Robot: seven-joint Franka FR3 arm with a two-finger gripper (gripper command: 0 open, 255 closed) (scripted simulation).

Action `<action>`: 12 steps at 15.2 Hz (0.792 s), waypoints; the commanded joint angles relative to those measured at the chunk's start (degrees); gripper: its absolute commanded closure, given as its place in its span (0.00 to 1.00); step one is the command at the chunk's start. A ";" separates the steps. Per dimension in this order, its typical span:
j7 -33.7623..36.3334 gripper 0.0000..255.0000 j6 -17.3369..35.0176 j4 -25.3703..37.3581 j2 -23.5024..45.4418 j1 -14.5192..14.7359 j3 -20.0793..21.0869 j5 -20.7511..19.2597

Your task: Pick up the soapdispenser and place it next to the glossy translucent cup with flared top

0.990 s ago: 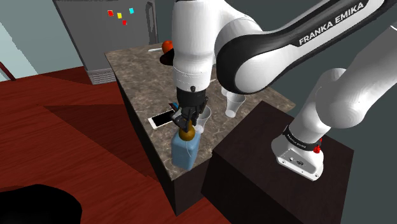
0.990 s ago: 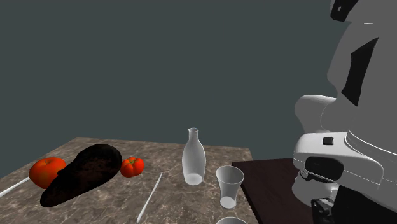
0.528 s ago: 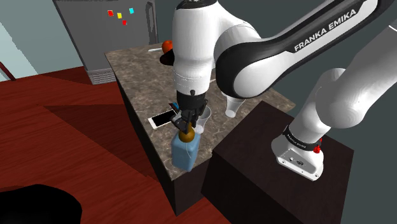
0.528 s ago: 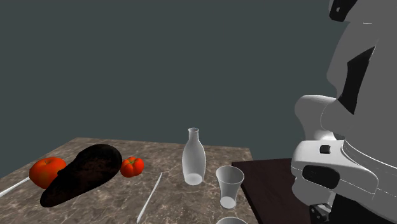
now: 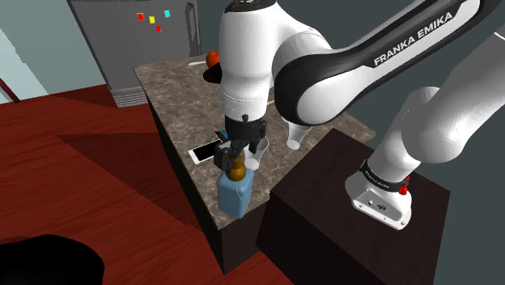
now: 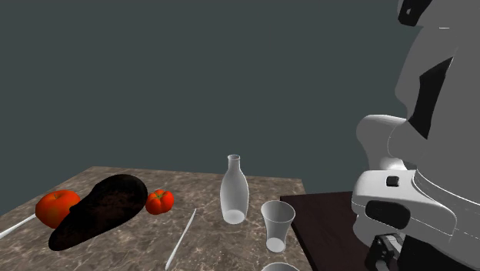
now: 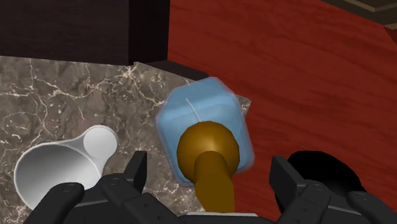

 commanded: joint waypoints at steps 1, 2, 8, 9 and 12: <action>-0.51 0.00 -2.11 1.00 -1.26 0.14 -0.41 0.61; -0.95 0.00 -4.22 2.09 -2.41 0.25 -0.81 1.11; -1.56 0.00 -7.95 4.20 -4.19 0.43 -1.58 1.74; -1.56 0.00 -7.95 4.20 -4.19 0.43 -1.58 1.73; -1.56 0.00 -7.95 4.20 -4.19 0.43 -1.58 1.73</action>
